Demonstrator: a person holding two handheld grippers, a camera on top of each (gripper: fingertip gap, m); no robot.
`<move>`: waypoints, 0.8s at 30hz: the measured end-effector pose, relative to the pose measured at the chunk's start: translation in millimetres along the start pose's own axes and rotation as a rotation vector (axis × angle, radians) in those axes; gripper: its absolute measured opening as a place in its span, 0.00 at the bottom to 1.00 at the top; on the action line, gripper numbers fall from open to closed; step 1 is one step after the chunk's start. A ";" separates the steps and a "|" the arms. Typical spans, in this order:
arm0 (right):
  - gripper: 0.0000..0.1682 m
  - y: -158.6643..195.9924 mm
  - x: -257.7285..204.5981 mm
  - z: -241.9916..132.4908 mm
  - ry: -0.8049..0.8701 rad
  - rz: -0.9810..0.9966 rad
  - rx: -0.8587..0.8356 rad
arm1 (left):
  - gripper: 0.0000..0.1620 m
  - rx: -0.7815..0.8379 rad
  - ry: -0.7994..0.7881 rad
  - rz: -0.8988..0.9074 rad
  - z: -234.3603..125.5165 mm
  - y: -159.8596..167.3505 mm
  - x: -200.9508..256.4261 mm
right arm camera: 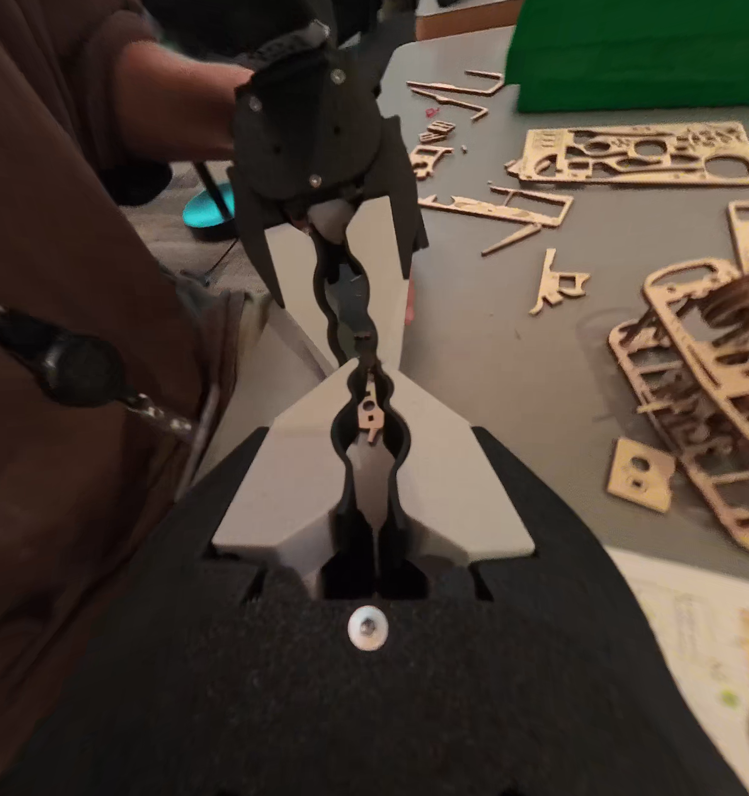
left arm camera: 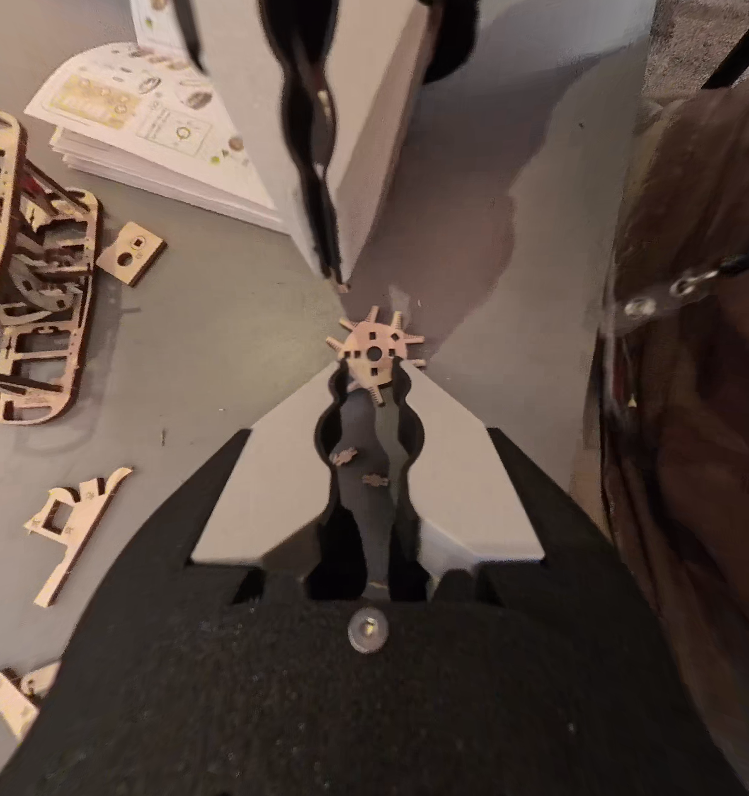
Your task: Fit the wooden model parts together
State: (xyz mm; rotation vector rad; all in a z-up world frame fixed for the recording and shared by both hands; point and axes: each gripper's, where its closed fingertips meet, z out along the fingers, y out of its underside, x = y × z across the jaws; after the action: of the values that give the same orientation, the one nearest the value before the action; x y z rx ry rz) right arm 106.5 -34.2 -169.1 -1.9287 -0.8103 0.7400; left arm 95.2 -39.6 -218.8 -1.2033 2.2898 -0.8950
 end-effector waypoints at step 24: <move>0.01 29.6 -3.5 27.0 0.048 -0.144 -0.175 | 0.23 0.041 -0.099 -0.180 4.3 1.2 5.8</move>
State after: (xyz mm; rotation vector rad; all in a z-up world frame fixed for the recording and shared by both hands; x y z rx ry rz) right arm 91.1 -35.0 -206.3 -2.0091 -1.0003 0.5488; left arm 93.9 -45.5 -223.0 -1.4203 2.1017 -0.9182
